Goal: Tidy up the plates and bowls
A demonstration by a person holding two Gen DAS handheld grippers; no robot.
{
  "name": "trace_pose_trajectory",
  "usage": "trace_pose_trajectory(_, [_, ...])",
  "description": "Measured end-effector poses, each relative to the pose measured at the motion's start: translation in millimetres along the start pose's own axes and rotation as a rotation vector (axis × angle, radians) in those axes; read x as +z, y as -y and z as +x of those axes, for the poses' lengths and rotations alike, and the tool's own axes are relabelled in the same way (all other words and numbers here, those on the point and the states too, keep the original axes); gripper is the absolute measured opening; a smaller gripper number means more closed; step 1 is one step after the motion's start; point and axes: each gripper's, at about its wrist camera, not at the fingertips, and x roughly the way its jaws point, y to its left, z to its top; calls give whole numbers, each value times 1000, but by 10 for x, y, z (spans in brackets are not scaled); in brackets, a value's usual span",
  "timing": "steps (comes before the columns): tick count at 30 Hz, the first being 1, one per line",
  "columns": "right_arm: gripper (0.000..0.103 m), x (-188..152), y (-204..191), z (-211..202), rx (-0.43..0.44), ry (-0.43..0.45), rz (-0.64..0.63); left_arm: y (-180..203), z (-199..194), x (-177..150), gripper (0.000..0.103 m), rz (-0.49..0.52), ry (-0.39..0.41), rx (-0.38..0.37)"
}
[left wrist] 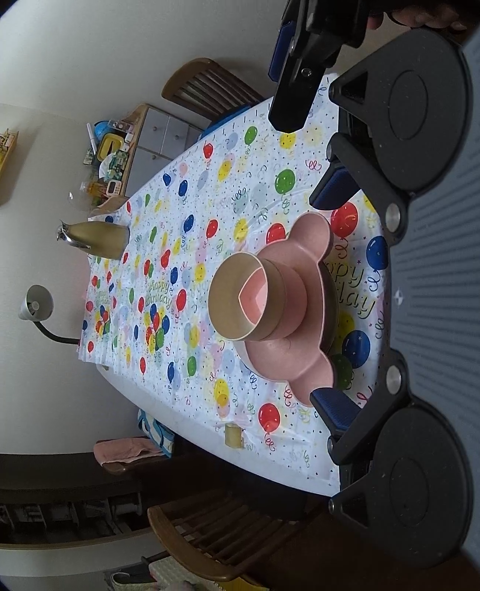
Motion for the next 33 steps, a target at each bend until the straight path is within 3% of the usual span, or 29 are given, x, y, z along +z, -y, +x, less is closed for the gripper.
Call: trace_pose_trajectory(33, [103, -52, -95, 33, 3, -26, -19, -48, -47, -75, 103, -23, -7, 6])
